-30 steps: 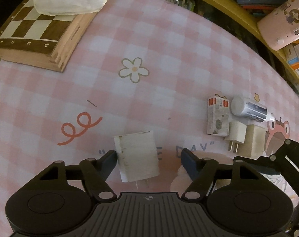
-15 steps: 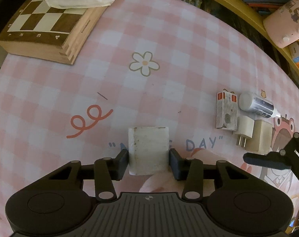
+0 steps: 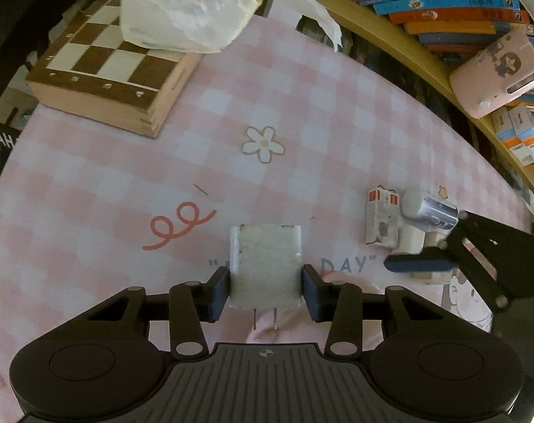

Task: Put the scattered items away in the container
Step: 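Grasp the white charger with the left tool while the right tool grips the pink pig, then lift the charger and pig and carry both toward the yellow box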

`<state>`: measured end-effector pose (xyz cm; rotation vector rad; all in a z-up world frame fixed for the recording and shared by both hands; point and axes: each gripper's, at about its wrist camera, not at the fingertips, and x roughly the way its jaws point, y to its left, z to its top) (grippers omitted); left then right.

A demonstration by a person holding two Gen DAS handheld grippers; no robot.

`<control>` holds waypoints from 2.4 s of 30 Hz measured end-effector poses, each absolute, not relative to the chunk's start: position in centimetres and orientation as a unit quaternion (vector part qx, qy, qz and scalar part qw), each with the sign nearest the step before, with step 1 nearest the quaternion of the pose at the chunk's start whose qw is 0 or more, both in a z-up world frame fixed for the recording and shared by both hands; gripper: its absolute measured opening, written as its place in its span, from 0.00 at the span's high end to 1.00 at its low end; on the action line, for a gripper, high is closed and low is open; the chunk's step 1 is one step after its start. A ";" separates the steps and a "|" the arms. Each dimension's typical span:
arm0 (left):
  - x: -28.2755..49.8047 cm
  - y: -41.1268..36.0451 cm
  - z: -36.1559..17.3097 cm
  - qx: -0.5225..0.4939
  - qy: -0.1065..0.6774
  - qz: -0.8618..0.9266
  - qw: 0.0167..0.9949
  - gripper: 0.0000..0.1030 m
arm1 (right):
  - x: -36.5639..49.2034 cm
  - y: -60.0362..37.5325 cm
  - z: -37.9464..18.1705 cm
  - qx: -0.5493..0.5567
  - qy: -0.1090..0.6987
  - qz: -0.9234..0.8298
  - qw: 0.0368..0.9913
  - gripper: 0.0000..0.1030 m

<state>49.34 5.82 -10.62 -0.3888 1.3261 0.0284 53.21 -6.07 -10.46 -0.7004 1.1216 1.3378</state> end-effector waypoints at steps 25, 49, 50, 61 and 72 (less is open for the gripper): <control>48.5 0.8 -12.4 -0.189 0.587 -0.065 0.785 0.60 | 53.8 -15.7 -10.3 -0.196 0.523 0.479 0.678 0.37; 43.4 -0.3 -1.5 -0.086 0.494 -0.105 0.859 0.60 | 49.0 -21.0 0.1 -0.144 0.426 0.383 0.807 0.38; 42.8 -0.3 -1.0 -0.084 0.491 -0.108 0.860 0.60 | 48.3 -21.2 0.7 -0.142 0.421 0.382 0.810 0.38; 34.0 -0.5 4.0 -0.052 0.447 -0.168 0.877 0.60 | 39.0 -22.6 5.9 -0.117 0.381 0.372 0.838 0.38; 25.7 1.1 5.6 -0.035 0.427 -0.225 0.875 0.60 | 28.4 -21.3 7.8 -0.092 0.367 0.374 0.847 0.38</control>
